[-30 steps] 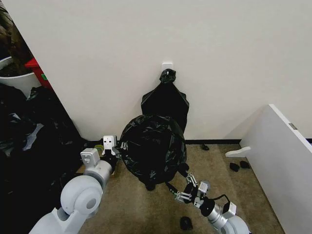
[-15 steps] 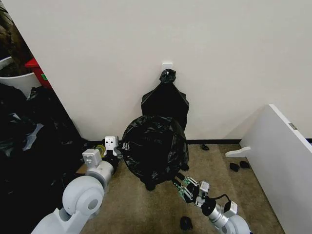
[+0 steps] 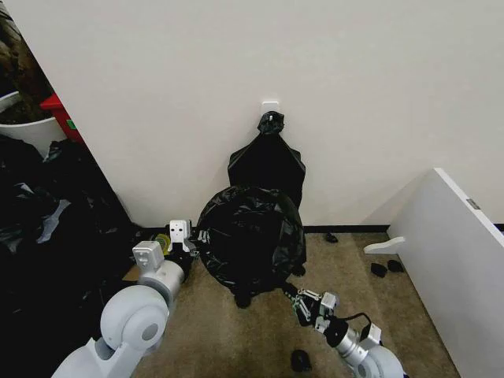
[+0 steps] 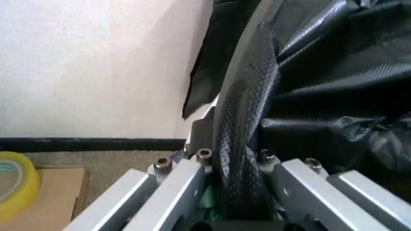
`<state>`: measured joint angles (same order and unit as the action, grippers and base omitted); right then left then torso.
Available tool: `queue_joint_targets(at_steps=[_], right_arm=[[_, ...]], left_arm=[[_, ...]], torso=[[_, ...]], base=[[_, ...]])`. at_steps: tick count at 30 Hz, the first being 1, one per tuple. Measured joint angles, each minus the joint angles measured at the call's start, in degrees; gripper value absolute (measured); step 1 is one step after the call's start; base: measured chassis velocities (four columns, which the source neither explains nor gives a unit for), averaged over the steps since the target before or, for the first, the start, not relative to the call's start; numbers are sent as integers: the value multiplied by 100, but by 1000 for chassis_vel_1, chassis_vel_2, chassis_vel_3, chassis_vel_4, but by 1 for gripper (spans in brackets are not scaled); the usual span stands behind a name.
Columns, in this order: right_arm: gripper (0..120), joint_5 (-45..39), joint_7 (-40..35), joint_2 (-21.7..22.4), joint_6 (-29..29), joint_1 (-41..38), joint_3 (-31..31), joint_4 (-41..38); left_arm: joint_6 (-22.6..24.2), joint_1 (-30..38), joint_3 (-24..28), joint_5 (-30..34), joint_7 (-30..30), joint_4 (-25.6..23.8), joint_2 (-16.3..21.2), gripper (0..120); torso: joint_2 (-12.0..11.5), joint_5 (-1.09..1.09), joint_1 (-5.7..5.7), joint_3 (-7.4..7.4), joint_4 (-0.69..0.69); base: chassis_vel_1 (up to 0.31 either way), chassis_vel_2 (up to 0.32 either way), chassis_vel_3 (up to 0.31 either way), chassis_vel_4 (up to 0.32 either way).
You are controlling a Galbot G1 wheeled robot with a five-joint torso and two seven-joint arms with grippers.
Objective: Place the garbage bag over the trash bin.
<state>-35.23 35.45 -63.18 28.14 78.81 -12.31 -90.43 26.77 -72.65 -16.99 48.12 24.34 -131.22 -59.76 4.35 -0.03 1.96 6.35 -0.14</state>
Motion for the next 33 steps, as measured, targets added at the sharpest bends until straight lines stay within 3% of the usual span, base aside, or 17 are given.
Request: queue_joint_targets(at_steps=[6, 8, 10, 13, 14, 16, 19, 20, 23, 24, 26, 27, 29, 33], right_arm=[[0, 829, -921, -5, -92, 30, -32, 1], [2, 1398, -1222, 16, 131, 68, -31, 36], [5, 1456, -1230, 33, 256, 86, -14, 37], [20, 1145, -365, 114, 808, 105, -102, 180], [20, 1145, -365, 114, 808, 105, -102, 180], [30, 521, 724, 222, 954, 22, -444, 554], [40, 160, 796, 276, 941, -1, -723, 624], [43, 39, 630, 296, 908, 21, -774, 537], [57, -222, -805, 367, 604, 261, -708, -475], [57, -222, -805, 367, 604, 261, -708, -475], [66, -269, -1986, 401, 216, 443, -450, -1446], [66, -269, -1986, 401, 216, 443, -450, -1446], [57, -366, -2839, 437, -216, 546, -130, -2361], [43, -271, -3232, 535, -491, 537, 295, -2994]], left_arm=[[0, -30, 1, 0, 2, -98, -12, 1], [2, -36, 1, -1, 2, -120, -23, 1], [1, -37, 1, -7, 4, -120, -26, 1], [-118, -26, -2, -104, 10, 57, -49, 1], [-118, -26, -2, -104, 10, 57, -49, 1], [-335, -23, 1, -222, 2, 251, -52, 1], [-532, -47, 30, -398, -7, 378, -36, 1], [-603, -60, 54, -476, -11, 422, -30, 1], [-903, -132, 229, -885, -70, 593, -24, 1], [-903, -132, 229, -885, -70, 593, -24, 1], [-1126, -144, 334, -1135, -143, 699, -92, 1], [-1126, -144, 334, -1135, -143, 699, -92, 1], [-1391, -143, 422, -1347, -244, 843, -209, 1], [-1598, -137, 477, -1472, -316, 981, -323, 1]], torso=[[0, 0, 0, 0, 0], [0, 1, 0, 0, 0], [0, 0, 0, 0, 0], [0, 0, 0, 0, 0], [0, 0, 0, 0, 0], [0, 1, 0, 0, 0], [0, 0, 0, 0, -1], [0, 0, 0, 0, -1], [0, -1, 0, 0, 1], [0, -1, 0, 0, 1], [0, 0, 0, 0, 0], [0, 0, 0, 0, 0], [0, -2, 0, 0, 0], [0, 0, 0, 0, 0]], base=[[0, 0, 0, 0], [0, 0, 0, 0], [0, 0, 0, 0], [0, 0, 0, 0], [0, 0, 0, 0], [0, 0, 0, 0], [0, 0, 0, 0], [0, 0, 0, 0], [0, 0, 0, 0], [0, 0, 0, 0], [0, 0, 0, 0], [0, 0, 0, 0], [0, 0, 0, 0], [0, 0, 0, 0]])
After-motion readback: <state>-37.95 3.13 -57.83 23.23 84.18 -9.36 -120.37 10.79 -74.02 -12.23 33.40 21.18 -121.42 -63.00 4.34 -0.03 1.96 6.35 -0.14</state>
